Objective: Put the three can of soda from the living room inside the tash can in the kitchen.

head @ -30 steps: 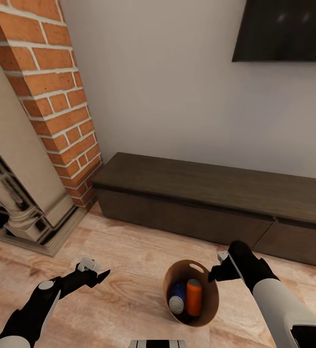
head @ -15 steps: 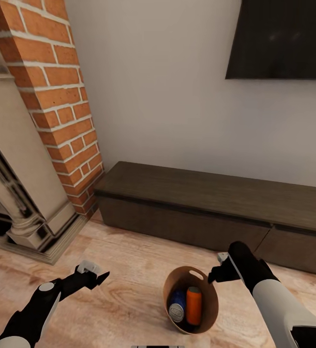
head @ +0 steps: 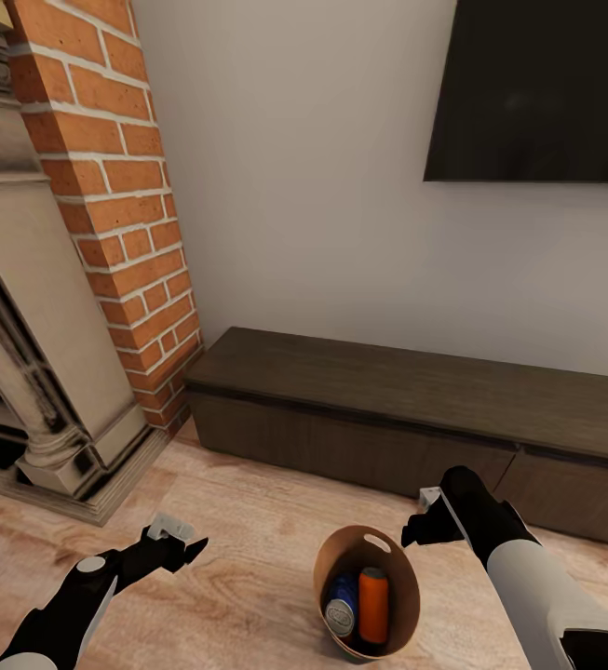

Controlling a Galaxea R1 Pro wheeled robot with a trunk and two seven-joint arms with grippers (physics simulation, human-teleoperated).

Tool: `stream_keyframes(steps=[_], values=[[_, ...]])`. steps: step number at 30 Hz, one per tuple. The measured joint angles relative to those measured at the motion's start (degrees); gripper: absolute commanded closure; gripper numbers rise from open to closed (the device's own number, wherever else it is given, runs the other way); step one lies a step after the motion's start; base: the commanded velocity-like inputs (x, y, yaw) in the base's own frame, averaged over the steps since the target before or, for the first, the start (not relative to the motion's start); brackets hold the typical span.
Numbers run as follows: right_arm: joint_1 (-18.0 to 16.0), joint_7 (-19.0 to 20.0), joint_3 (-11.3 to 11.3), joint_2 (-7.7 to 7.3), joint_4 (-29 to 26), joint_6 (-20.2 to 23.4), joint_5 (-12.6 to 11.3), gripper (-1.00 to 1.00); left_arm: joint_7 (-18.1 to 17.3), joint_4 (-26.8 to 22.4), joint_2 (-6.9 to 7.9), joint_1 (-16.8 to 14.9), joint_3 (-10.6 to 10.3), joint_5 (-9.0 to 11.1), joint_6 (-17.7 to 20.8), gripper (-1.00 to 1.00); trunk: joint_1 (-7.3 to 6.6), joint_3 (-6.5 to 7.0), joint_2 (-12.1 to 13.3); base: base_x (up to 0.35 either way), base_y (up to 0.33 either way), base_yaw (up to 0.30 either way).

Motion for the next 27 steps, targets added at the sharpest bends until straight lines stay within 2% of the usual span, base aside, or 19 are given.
stream_keyframes(steps=[11, 27], values=[[0.16, -0.24, 0.0, -0.09, -0.01, 0.0, 0.3, -1.0, 4.03, 7.92, 0.0, -0.02, 0.04, 0.23, -0.06, -1.0, -0.28, 2.44, 0.15, 0.0, 0.0, 0.0], [0.88, -0.25, 0.0, -0.17, -0.07, 0.0, 0.41, -1.0, 4.51, 8.78, 0.01, -0.03, 0.12, 0.2, -0.28, -1.0, -0.7, 5.98, 0.36, 0.0, 0.0, 0.0]])
